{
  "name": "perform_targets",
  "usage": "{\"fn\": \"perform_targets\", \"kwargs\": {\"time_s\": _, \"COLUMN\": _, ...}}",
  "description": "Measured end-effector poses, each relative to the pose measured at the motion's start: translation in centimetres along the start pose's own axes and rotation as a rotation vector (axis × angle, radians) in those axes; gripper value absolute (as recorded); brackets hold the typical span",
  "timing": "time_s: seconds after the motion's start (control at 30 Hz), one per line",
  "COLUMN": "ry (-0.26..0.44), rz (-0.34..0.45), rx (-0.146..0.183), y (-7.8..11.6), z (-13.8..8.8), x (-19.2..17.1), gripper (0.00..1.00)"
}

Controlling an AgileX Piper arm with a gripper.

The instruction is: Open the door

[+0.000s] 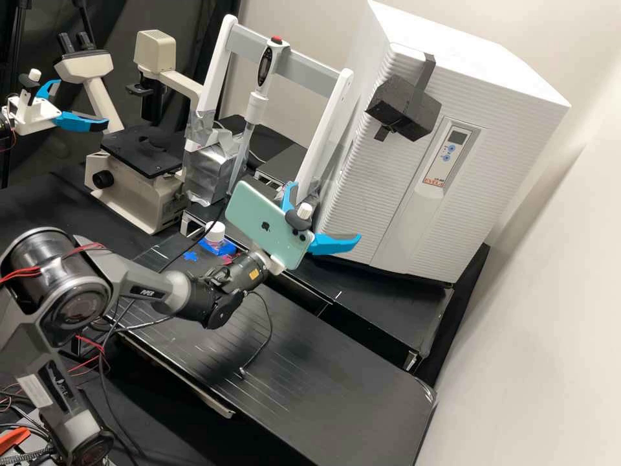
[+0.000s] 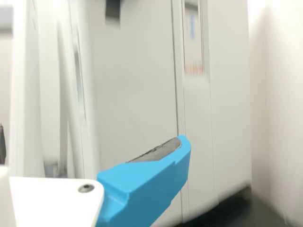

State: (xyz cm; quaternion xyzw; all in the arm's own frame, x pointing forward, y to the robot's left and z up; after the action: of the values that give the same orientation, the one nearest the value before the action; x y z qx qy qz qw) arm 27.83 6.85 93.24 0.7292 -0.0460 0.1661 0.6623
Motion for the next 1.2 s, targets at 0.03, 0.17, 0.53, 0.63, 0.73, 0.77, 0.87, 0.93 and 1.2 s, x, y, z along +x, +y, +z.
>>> {"fn": "perform_targets", "kwargs": {"time_s": 0.03, "ry": 0.006, "rz": 0.011, "rx": 0.005, "y": 0.3, "z": -0.6, "x": 0.5, "gripper": 1.00}}
{"fn": "perform_targets", "kwargs": {"time_s": 0.17, "ry": -0.027, "rz": 0.043, "rx": 0.008, "y": 1.0, "z": -1.9, "x": 1.8, "gripper": 1.00}}
{"fn": "perform_targets", "kwargs": {"time_s": 0.53, "ry": -0.105, "rz": 0.150, "rx": -0.060, "y": 1.6, "z": -4.8, "x": 4.7, "gripper": 1.00}}
{"fn": "perform_targets", "kwargs": {"time_s": 0.63, "ry": -0.121, "rz": 0.158, "rx": -0.065, "y": 1.5, "z": -4.9, "x": 5.3, "gripper": 1.00}}
{"fn": "perform_targets", "kwargs": {"time_s": 0.73, "ry": -0.133, "rz": 0.157, "rx": -0.091, "y": 1.3, "z": -5.0, "x": 5.8, "gripper": 1.00}}
{"fn": "perform_targets", "kwargs": {"time_s": 0.77, "ry": -0.132, "rz": 0.159, "rx": -0.098, "y": 1.3, "z": -5.1, "x": 5.9, "gripper": 1.00}}
{"fn": "perform_targets", "kwargs": {"time_s": 0.87, "ry": -0.137, "rz": 0.160, "rx": -0.118, "y": 1.1, "z": -5.1, "x": 6.6, "gripper": 1.00}}
{"fn": "perform_targets", "kwargs": {"time_s": 0.93, "ry": -0.144, "rz": 0.159, "rx": -0.130, "y": 1.0, "z": -4.9, "x": 7.0, "gripper": 1.00}}
{"fn": "perform_targets", "kwargs": {"time_s": 1.2, "ry": -0.183, "rz": 0.139, "rx": -0.113, "y": 0.6, "z": -4.0, "x": 7.7, "gripper": 1.00}}
